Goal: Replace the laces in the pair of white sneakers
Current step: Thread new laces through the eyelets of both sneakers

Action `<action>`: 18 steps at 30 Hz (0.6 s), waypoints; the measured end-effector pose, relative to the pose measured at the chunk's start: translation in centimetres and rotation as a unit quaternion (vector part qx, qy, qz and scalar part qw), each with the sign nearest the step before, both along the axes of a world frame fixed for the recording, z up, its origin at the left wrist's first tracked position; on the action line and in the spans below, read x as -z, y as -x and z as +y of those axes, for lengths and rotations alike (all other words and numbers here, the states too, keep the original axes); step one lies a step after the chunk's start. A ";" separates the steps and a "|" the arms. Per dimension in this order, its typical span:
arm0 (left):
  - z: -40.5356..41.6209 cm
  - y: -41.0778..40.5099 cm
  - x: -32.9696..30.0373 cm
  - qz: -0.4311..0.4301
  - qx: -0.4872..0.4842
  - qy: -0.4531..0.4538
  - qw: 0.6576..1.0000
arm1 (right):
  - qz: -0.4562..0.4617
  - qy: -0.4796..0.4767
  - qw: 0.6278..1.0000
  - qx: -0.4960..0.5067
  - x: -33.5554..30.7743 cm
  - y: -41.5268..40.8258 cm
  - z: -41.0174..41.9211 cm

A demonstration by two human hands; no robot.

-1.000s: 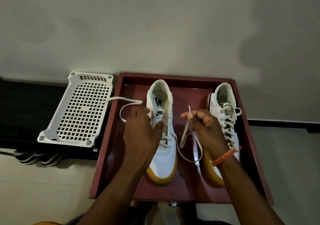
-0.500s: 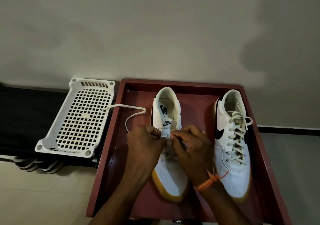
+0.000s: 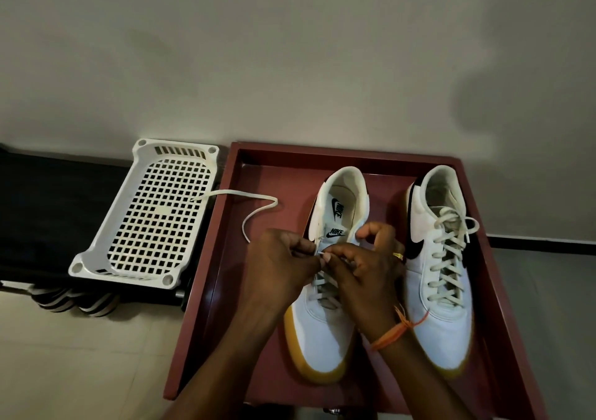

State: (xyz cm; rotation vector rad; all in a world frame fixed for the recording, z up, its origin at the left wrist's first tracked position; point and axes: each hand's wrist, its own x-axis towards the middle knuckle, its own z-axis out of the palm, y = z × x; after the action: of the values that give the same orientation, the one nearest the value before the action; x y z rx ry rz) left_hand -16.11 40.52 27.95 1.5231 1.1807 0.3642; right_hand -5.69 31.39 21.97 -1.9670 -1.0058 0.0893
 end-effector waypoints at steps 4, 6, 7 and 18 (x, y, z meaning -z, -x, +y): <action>0.2 0.1 0.0 -0.012 -0.005 0.044 0.999 | 0.026 0.012 1.000 -0.008 0.1 -0.3 0.1; 0.4 0.1 0.3 -0.011 -0.005 0.050 0.999 | 0.013 0.013 1.000 -0.006 0.2 -0.1 0.2; 0.5 0.1 0.4 -0.011 -0.006 0.052 0.999 | 0.005 0.014 1.000 -0.005 0.2 0.1 0.3; 0.9 0.3 0.3 -0.023 0.020 0.081 0.996 | 0.043 0.009 0.999 -0.020 0.6 -0.1 0.4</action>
State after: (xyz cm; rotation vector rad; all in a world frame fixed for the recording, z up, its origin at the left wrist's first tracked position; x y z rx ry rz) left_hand -16.43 41.38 27.66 1.3876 1.1143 0.2689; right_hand -5.63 31.76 21.41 -1.9431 -0.9917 0.2058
